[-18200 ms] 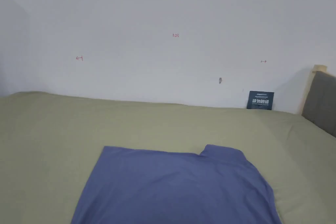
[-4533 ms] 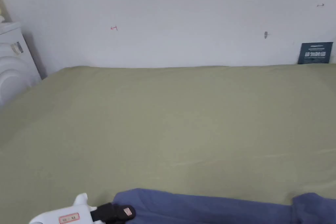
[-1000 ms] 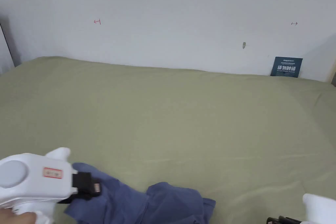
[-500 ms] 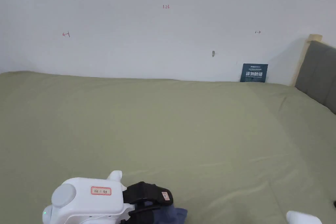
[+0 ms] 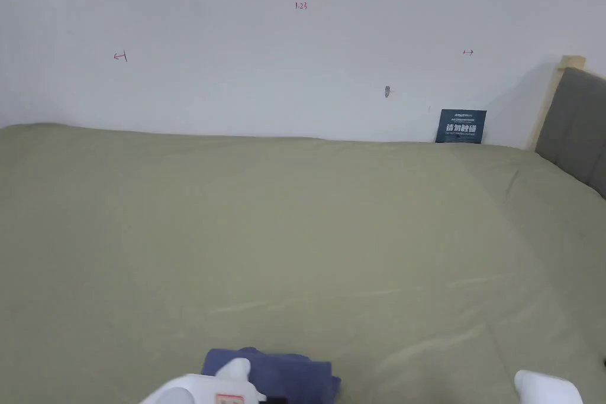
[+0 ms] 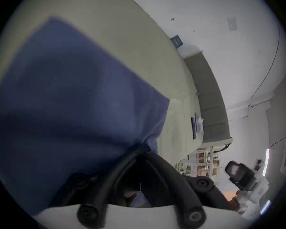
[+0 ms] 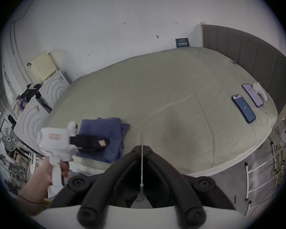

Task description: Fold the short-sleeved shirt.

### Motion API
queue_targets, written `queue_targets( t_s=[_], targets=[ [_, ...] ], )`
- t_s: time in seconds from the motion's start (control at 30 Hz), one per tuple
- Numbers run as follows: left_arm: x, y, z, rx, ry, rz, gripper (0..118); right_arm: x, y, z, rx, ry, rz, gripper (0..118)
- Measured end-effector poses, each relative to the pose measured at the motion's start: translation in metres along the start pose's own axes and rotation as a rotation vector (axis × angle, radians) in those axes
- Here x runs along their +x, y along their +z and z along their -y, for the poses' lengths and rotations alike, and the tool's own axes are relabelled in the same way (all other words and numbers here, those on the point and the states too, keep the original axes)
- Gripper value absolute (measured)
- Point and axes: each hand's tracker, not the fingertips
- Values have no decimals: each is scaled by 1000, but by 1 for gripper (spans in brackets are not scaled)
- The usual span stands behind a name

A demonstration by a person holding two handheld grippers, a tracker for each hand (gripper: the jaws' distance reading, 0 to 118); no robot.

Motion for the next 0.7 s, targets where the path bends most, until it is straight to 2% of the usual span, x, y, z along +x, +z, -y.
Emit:
queue_targets(
  t_s=[0.1, 0.2, 0.33, 0.4, 0.47, 0.53, 0.6, 0.63, 0.7],
  targets=[
    [5, -22, 8, 0, 38, 56, 0, -2, -1, 0, -5, 14, 7, 3],
    [22, -22, 8, -34, 7, 103, 0, -1, -9, -3, -11, 14, 6, 3],
    [25, 23, -3, 36, -24, 202, 0, -1, -27, -13, -15, 19, -29, 3],
    [11, 65, -20, 115, -26, 217, 0, -3, -43, -20, -25, 21, -126, 3],
    [-11, 110, -39, 213, -47, 133, 0, -4, -70, -27, -31, -11, -283, 3],
    [-35, 162, -43, 287, -81, -35, 0, -6, -114, -31, -94, -96, -504, 3],
    [-68, 190, -48, 296, -33, -148, 0, -12, -163, -32, -205, -176, -705, 3],
    [-79, 201, -40, 300, 2, -185, 0, -17, -188, -29, -233, -209, -754, 2],
    [-98, 213, -35, 304, 41, -201, 0, -30, -227, -24, -299, -187, -789, 2]
  ],
)
